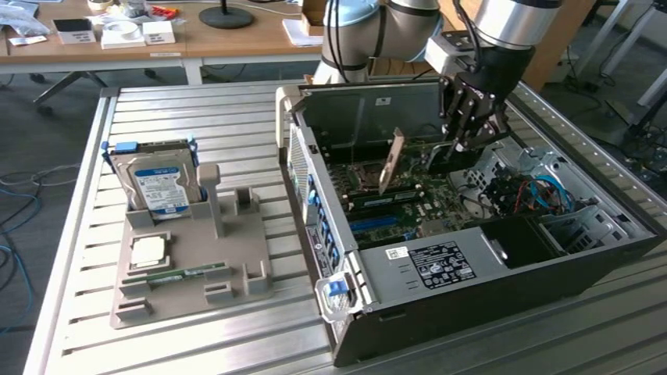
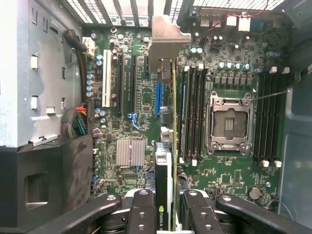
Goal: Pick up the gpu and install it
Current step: 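Insert the gpu into the slot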
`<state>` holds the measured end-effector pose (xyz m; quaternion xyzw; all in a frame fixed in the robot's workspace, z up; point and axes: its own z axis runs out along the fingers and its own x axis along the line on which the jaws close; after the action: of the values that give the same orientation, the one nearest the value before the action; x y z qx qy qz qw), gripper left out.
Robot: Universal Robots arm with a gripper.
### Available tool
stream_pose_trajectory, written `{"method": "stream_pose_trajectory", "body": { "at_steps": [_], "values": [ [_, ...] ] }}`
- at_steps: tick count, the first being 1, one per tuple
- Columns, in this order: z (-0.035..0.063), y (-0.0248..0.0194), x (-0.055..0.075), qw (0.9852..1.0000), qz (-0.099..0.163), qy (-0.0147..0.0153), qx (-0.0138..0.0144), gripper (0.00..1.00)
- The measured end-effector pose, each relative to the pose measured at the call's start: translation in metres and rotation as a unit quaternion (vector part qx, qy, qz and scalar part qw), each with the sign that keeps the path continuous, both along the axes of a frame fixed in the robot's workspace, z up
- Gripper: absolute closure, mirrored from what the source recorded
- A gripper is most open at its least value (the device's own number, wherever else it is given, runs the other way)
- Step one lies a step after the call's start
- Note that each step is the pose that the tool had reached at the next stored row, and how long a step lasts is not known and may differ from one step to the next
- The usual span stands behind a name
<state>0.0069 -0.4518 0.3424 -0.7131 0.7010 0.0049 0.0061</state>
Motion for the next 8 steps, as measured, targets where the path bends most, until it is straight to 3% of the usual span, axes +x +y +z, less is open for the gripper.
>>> {"method": "stream_pose_trajectory", "body": {
  "at_steps": [5, 8],
  "values": [
    [-0.0049, 0.0000, -0.007, 0.9999, 0.000, -0.0106, 0.0000, 0.73],
    [-0.0073, 0.0000, -0.012, 0.9999, 0.000, -0.0128, 0.0000, 0.73]
  ]
}}
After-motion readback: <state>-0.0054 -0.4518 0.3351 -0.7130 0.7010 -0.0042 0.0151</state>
